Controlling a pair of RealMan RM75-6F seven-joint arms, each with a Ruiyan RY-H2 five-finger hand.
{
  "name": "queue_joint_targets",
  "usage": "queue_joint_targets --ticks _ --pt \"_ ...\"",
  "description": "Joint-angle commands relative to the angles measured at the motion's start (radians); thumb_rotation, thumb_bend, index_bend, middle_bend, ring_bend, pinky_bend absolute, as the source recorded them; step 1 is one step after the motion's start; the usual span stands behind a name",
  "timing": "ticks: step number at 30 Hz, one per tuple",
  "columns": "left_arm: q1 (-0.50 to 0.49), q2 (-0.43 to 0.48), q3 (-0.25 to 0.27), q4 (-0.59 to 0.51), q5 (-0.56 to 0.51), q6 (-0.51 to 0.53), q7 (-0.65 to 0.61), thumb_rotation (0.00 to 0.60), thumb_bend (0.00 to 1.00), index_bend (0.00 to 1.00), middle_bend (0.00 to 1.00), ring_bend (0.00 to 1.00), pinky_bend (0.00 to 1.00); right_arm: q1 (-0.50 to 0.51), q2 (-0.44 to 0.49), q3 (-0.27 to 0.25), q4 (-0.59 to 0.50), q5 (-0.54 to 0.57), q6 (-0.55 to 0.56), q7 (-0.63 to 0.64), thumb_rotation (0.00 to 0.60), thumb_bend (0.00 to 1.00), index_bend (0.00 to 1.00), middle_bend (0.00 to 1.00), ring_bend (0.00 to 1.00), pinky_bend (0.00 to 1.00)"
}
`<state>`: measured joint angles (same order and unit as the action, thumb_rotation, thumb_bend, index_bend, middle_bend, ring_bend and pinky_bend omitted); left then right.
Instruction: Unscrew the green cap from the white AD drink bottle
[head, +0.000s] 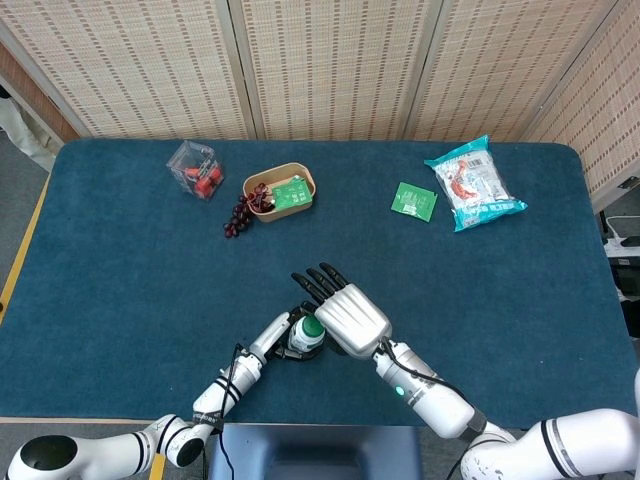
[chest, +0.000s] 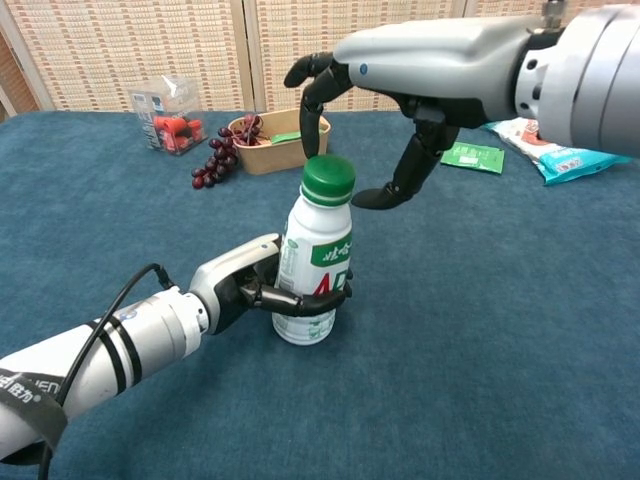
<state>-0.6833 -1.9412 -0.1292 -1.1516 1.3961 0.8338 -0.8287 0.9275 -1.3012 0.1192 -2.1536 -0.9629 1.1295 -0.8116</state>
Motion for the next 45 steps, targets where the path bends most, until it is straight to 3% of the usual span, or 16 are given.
queue_joint_targets --ticks 1,15,21,27,32,37,41,45 --pt "0.000 -0.001 0.001 0.003 0.001 -0.001 -0.001 0.600 1.00 0.63 0.79 0.33 0.00 -0.001 -0.012 0.004 0.003 -0.001 0.012 0.001 0.600 0.21 0.43 0.00 0.00 0.00" --pt "0.002 -0.003 0.001 0.009 0.006 0.011 0.010 0.600 1.00 0.63 0.79 0.33 0.00 -0.022 -0.030 0.013 0.005 -0.036 0.060 0.025 0.600 0.22 0.55 0.00 0.00 0.00" --pt "0.008 0.025 0.001 -0.006 0.014 0.032 0.040 0.600 1.00 0.63 0.78 0.33 0.00 -0.079 0.049 0.014 -0.008 -0.090 0.100 0.101 0.600 0.22 0.54 0.00 0.00 0.00" --pt "0.031 0.101 -0.008 -0.091 0.018 0.103 0.166 0.600 1.00 0.63 0.78 0.33 0.00 -0.146 0.134 -0.015 0.030 -0.124 0.097 0.200 0.600 0.22 0.53 0.00 0.00 0.00" --pt "0.056 0.170 -0.012 -0.198 -0.028 0.119 0.294 0.600 1.00 0.63 0.78 0.32 0.00 -0.195 0.168 -0.055 0.083 -0.174 0.078 0.272 0.600 0.22 0.53 0.00 0.00 0.00" --pt "0.068 0.198 -0.004 -0.250 -0.076 0.143 0.512 0.600 1.00 0.62 0.77 0.30 0.00 -0.233 0.165 -0.106 0.140 -0.225 0.049 0.298 0.600 0.22 0.53 0.00 0.00 0.00" --pt "0.079 0.184 -0.002 -0.261 -0.102 0.206 0.734 0.600 1.00 0.61 0.76 0.29 0.00 -0.257 0.137 -0.138 0.200 -0.242 0.023 0.307 0.600 0.22 0.52 0.00 0.00 0.00" --pt "0.089 0.137 0.012 -0.205 -0.078 0.302 0.946 0.600 0.99 0.59 0.72 0.27 0.00 -0.266 0.102 -0.145 0.258 -0.247 -0.010 0.329 0.600 0.22 0.50 0.00 0.00 0.00"
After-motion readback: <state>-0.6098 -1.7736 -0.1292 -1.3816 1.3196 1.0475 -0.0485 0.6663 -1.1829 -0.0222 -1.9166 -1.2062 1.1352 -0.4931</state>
